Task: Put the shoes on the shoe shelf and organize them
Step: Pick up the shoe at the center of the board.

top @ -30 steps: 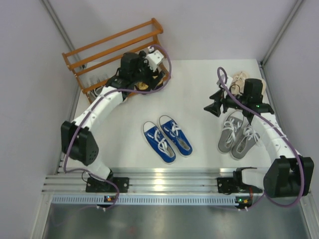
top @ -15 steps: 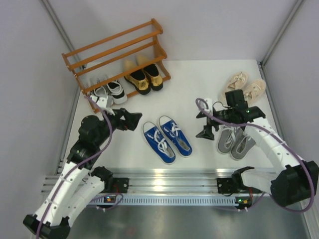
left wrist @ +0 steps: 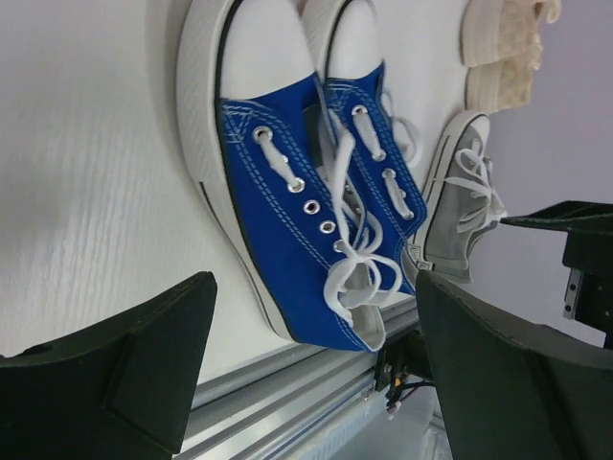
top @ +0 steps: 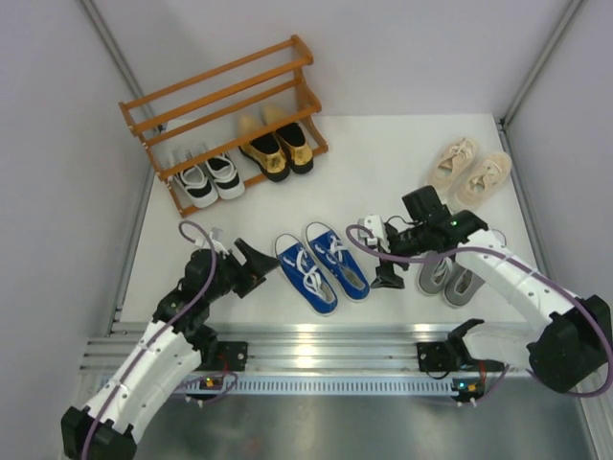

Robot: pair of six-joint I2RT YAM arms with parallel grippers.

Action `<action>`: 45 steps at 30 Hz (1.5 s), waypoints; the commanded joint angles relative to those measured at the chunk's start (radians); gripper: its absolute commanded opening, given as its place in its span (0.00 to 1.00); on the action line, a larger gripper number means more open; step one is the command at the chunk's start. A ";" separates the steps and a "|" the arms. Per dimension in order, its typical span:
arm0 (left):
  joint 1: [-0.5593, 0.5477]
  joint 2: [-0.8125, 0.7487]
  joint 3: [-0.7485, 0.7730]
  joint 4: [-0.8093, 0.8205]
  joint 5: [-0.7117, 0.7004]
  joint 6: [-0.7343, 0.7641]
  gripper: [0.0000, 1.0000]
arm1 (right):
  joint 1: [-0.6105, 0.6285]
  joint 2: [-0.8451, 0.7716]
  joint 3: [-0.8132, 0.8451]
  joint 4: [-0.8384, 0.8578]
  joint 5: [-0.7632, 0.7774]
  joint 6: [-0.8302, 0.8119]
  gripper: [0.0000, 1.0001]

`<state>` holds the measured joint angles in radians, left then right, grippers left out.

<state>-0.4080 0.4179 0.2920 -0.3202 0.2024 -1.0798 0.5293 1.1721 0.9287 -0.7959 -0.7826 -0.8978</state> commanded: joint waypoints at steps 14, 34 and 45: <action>-0.169 0.413 0.039 0.195 -0.190 -0.138 0.90 | -0.091 -0.094 -0.128 0.135 -0.052 0.030 0.99; -0.155 0.763 0.032 0.494 -0.267 -0.124 0.67 | -0.114 -0.131 -0.157 0.109 -0.101 -0.023 0.99; -0.153 0.688 -0.011 0.584 -0.245 -0.055 0.07 | -0.112 -0.124 -0.143 0.063 -0.133 -0.061 0.99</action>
<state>-0.5648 1.1622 0.2871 0.1600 -0.0612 -1.1549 0.4274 1.0615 0.7719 -0.7002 -0.8555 -0.9138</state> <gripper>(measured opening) 0.156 0.993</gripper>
